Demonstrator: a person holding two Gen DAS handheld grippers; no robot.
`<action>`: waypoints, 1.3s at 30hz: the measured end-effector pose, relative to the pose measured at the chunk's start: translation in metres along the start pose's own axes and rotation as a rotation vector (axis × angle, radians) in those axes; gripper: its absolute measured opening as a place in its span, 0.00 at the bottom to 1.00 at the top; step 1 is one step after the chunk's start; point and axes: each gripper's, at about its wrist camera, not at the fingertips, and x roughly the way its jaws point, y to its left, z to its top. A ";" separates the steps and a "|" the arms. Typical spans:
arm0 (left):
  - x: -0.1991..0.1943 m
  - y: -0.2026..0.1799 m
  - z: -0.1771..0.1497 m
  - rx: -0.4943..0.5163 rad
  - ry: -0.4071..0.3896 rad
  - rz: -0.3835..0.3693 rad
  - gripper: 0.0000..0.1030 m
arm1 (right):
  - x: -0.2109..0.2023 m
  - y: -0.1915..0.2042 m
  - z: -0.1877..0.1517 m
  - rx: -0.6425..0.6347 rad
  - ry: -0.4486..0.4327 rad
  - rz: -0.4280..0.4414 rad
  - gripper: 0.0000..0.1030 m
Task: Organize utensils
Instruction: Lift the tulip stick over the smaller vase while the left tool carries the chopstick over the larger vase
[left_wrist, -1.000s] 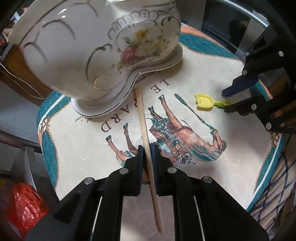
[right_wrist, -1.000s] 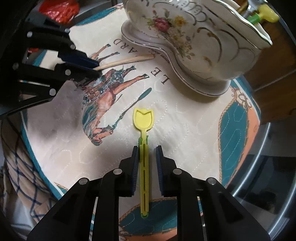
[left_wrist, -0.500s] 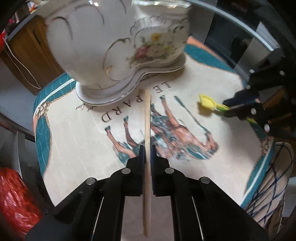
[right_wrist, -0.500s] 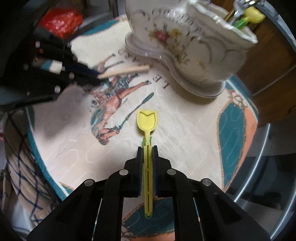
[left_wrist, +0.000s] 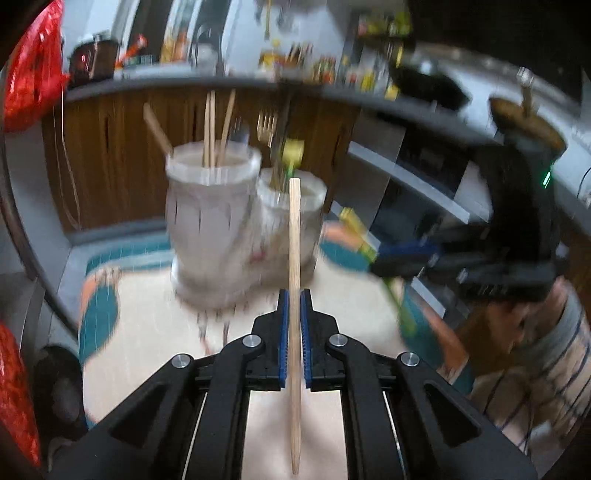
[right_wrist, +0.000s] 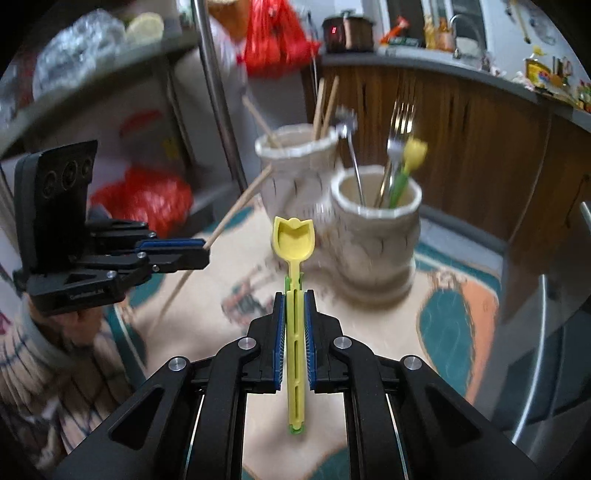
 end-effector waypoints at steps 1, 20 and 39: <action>-0.003 0.001 0.007 -0.001 -0.028 0.012 0.06 | -0.001 0.001 0.006 0.012 -0.033 0.004 0.10; -0.009 0.028 0.081 -0.033 -0.421 0.097 0.06 | -0.011 -0.018 0.064 0.070 -0.386 0.011 0.10; 0.026 0.022 0.114 0.005 -0.635 0.243 0.06 | 0.010 -0.037 0.089 0.087 -0.500 -0.102 0.10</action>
